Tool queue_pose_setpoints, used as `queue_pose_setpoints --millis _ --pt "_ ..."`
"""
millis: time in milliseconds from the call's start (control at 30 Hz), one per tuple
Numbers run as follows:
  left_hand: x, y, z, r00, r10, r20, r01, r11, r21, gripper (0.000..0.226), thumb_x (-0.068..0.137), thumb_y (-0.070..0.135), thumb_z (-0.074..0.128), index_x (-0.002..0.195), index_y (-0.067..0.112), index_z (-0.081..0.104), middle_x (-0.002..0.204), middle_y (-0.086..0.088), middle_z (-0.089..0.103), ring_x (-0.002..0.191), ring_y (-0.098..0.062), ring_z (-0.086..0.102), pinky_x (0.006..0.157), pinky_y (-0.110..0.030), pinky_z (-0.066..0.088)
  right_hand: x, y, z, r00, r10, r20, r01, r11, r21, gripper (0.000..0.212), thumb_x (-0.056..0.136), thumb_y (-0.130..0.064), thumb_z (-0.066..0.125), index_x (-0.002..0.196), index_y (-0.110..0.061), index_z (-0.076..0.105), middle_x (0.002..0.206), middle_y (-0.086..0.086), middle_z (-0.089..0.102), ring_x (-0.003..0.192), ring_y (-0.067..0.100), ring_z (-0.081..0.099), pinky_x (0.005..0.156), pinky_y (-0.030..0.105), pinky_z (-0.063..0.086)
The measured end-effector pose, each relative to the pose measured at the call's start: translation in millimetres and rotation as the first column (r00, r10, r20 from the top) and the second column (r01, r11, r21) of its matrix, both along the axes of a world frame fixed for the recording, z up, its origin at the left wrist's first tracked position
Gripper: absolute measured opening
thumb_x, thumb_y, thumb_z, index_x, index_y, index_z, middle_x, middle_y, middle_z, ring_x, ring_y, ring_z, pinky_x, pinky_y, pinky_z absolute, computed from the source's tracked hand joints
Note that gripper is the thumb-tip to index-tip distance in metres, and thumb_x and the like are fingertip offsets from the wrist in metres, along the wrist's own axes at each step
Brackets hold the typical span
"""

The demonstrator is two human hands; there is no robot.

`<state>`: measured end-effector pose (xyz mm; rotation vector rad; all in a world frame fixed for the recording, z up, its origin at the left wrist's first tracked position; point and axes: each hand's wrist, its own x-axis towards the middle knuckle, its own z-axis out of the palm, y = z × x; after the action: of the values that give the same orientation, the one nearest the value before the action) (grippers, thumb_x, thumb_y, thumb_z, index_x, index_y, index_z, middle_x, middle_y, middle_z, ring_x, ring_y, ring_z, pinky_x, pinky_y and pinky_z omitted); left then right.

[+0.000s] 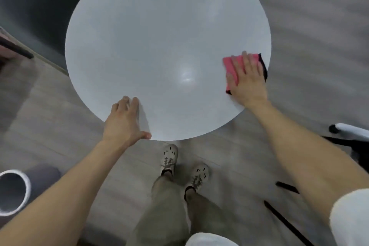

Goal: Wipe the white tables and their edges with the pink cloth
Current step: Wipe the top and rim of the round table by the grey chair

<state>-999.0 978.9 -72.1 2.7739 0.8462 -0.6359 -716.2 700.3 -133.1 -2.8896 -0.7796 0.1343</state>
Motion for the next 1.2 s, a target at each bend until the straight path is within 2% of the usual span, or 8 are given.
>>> queue_pose_setpoints --millis 100,167,333,533,667,867,1100,1200 --pt "1 -6 6 0.999 0.048 -0.016 -0.049 0.998 -0.029 0.137 0.054 0.061 0.101 0.16 0.02 0.025 0.167 -0.011 0.025 0.146 -0.04 0.035 0.118 -0.047 0.042 -36 55 -1 0.978 -0.203 0.045 0.202 0.979 0.03 0.07 0.112 -0.053 0.021 0.172 -0.017 0.022 0.178 0.022 0.016 0.167 0.036 0.01 0.132 0.061 0.01" --pt "4 -7 10 0.997 0.081 -0.007 -0.081 0.996 -0.043 0.135 0.051 0.058 0.103 0.158 0.02 0.029 0.164 -0.011 0.028 0.144 -0.04 0.038 0.118 -0.047 0.042 -101 84 2 0.976 0.216 0.017 -0.217 0.974 0.066 0.065 0.114 -0.048 0.033 0.17 -0.016 0.03 0.176 0.022 0.021 0.167 0.035 0.01 0.131 0.063 0.012" --pt "11 -11 9 0.983 0.179 -0.031 -0.18 0.982 -0.054 0.135 0.033 0.043 0.111 0.146 0.017 0.041 0.156 -0.011 0.039 0.141 -0.04 0.043 0.118 -0.049 0.042 -49 28 3 0.354 0.934 -0.043 -0.919 0.356 0.171 0.062 0.111 -0.051 0.05 0.167 -0.028 0.037 0.179 0.004 0.021 0.167 0.024 0.012 0.134 0.055 0.014" --pt "40 -23 27 0.929 0.329 -0.169 -0.339 0.94 -0.035 0.13 0.046 0.033 0.11 0.155 0.015 0.041 0.163 -0.006 0.035 0.147 -0.034 0.041 0.111 -0.051 0.05 163 2 2 0.954 0.298 -0.041 -0.299 0.954 -0.011 0.071 0.11 -0.064 0.016 0.173 -0.031 0.015 0.181 0.008 0.01 0.168 0.026 0.006 0.135 0.053 0.007" --pt "81 -54 39 0.876 0.433 -0.21 -0.448 0.894 -0.026 0.109 0.06 0.042 0.104 0.149 0.02 0.044 0.154 0.0 0.039 0.139 -0.029 0.047 0.1 -0.051 0.055 54 50 7 0.962 0.271 0.003 -0.271 0.961 0.054 0.061 0.114 -0.046 0.03 0.17 -0.024 0.029 0.177 0.022 0.019 0.166 0.036 0.011 0.132 0.062 0.012" --pt "161 -101 44 0.878 0.474 -0.063 -0.478 0.872 -0.104 0.113 0.063 0.039 0.1 0.156 0.016 0.04 0.163 -0.011 0.037 0.144 -0.035 0.045 0.101 -0.049 0.055 102 15 6 0.048 0.995 -0.088 -0.99 0.059 0.129 0.061 0.113 -0.051 0.044 0.17 -0.033 0.03 0.181 0.0 0.012 0.168 0.021 0.003 0.135 0.053 0.008" --pt "262 -136 27 0.806 0.592 -0.009 -0.591 0.804 -0.065 0.145 0.053 0.069 0.096 0.166 0.026 0.017 0.168 -0.012 0.021 0.157 -0.033 0.024 0.115 -0.052 0.044 266 84 -4 0.897 0.439 0.041 -0.441 0.894 0.081 0.064 0.114 -0.052 0.024 0.172 -0.024 0.025 0.179 0.015 0.017 0.167 0.03 0.012 0.133 0.056 0.013" --pt "302 -139 21 0.722 0.688 -0.074 -0.692 0.719 -0.068 0.158 0.049 0.067 0.099 0.168 0.033 0.001 0.176 -0.012 0.002 0.165 -0.033 0.004 0.12 -0.063 0.035 179 77 3 0.845 0.535 -0.015 -0.528 0.838 0.135 0.062 0.115 -0.045 0.027 0.171 -0.017 0.027 0.179 0.019 0.01 0.167 0.032 0.007 0.134 0.056 0.011"
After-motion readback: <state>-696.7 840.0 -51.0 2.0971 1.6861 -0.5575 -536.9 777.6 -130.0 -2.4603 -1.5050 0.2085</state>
